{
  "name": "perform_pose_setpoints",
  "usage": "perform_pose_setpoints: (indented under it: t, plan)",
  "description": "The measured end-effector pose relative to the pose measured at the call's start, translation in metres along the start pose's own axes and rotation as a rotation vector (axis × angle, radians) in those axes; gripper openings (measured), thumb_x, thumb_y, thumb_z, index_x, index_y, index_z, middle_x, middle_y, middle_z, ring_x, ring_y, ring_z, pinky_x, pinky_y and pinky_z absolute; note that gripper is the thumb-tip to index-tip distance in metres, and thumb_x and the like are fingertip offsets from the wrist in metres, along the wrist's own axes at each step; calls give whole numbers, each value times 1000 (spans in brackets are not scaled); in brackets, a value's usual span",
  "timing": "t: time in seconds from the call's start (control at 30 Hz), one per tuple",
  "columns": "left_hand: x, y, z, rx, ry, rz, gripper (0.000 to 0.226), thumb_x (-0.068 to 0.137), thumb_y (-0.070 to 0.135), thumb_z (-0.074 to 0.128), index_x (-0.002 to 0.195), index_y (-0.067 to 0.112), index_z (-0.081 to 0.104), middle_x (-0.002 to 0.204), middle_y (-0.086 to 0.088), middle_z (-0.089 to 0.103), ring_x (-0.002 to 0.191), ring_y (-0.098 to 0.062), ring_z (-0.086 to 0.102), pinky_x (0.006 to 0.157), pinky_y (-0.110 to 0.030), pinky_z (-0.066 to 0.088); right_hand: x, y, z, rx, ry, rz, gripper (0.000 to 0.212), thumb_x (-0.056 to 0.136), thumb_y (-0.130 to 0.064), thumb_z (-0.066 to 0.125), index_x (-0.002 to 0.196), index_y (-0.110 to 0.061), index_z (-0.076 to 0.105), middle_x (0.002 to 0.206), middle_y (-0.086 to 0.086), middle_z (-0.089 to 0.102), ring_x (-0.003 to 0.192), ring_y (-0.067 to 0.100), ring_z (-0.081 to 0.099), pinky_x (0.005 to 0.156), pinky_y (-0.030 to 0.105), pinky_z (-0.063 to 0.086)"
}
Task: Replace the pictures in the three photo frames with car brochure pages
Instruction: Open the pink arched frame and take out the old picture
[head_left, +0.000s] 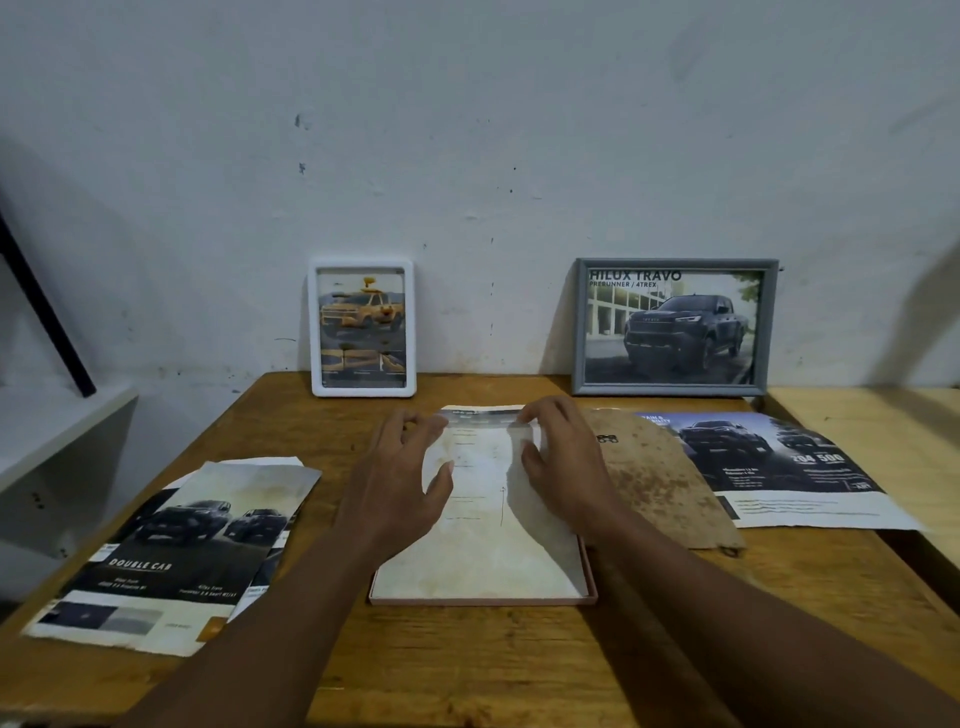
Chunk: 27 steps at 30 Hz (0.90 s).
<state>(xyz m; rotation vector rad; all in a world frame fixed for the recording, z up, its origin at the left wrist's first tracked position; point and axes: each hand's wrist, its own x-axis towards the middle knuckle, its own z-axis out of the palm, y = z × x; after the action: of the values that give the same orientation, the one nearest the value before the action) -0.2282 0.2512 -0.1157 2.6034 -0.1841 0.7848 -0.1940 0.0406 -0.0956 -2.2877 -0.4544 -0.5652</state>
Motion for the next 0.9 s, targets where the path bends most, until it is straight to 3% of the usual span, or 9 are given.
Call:
perform_pose_setpoints:
  t: [0.1, 0.2, 0.27, 0.43, 0.5, 0.6, 0.7, 0.83, 0.9]
  plan:
    - [6, 9, -6, -38, 56, -14, 56, 87, 43, 74, 138, 30, 56, 146, 3, 49, 126, -16, 52, 95, -24, 45, 9, -7, -9, 144, 85, 66, 21, 92, -4, 64, 103, -21, 63, 114, -10, 51, 102, 4, 50, 80, 4, 39]
    - [12, 20, -11, -109, 81, -15, 59, 86, 42, 76, 139, 31, 55, 154, 6, 39, 130, -16, 51, 97, -31, 51, 22, -13, -25, 213, 183, 75, 22, 91, 0, 61, 98, -21, 65, 106, -9, 55, 97, 4, 54, 86, 16, 45]
    - [17, 27, -13, -104, 85, 32, 57, 85, 41, 77, 137, 30, 58, 156, 7, 36, 131, -18, 51, 97, -35, 53, 31, -15, -40, 237, 214, 77, 21, 91, -1, 61, 100, -20, 64, 104, -9, 55, 92, 1, 53, 81, 14, 45]
    - [30, 58, -3, -211, 126, 61, 25, 85, 22, 80, 110, 22, 76, 142, 2, 56, 124, -16, 55, 96, -37, 55, 48, 4, -78, 243, 275, 153, 20, 93, -2, 60, 100, -21, 60, 112, -4, 57, 104, 13, 56, 82, 23, 49]
    - [36, 75, 7, -283, 119, 33, 15, 85, 17, 80, 99, 20, 79, 132, 0, 65, 119, -13, 59, 96, -40, 56, 52, 15, -95, 263, 293, 185, 21, 92, -2, 61, 100, -21, 60, 113, -2, 58, 106, 13, 56, 79, 18, 44]
    - [49, 106, 22, -369, 90, -5, 11, 85, 15, 80, 96, 17, 80, 125, 1, 69, 112, -8, 61, 94, -13, 47, 51, 33, -124, 271, 276, 198, 22, 94, -5, 61, 104, -25, 57, 113, -6, 57, 103, 11, 56, 73, 16, 44]
    - [61, 141, 39, -460, 118, -148, 14, 87, 14, 79, 100, 14, 80, 123, 2, 70, 99, 2, 56, 75, 8, 33, 42, 58, -149, 209, 206, 217, 26, 95, -15, 62, 117, -27, 55, 118, -10, 51, 96, 12, 55, 76, 31, 49]
    - [69, 181, 68, -545, 141, -251, 16, 89, 20, 78, 103, 14, 79, 125, 0, 70, 106, -5, 61, 79, -2, 35, 22, 99, -166, 102, 80, 308, 40, 95, -19, 63, 130, -32, 50, 123, -8, 44, 88, 10, 52, 63, 25, 43]
    - [71, 199, 82, -563, 52, -269, 17, 90, 24, 76, 106, 17, 77, 130, 1, 68, 114, -9, 60, 85, -12, 42, 14, 118, -174, 98, 50, 368, 37, 95, -17, 62, 128, -30, 54, 129, -3, 50, 90, 11, 51, 65, 26, 42]
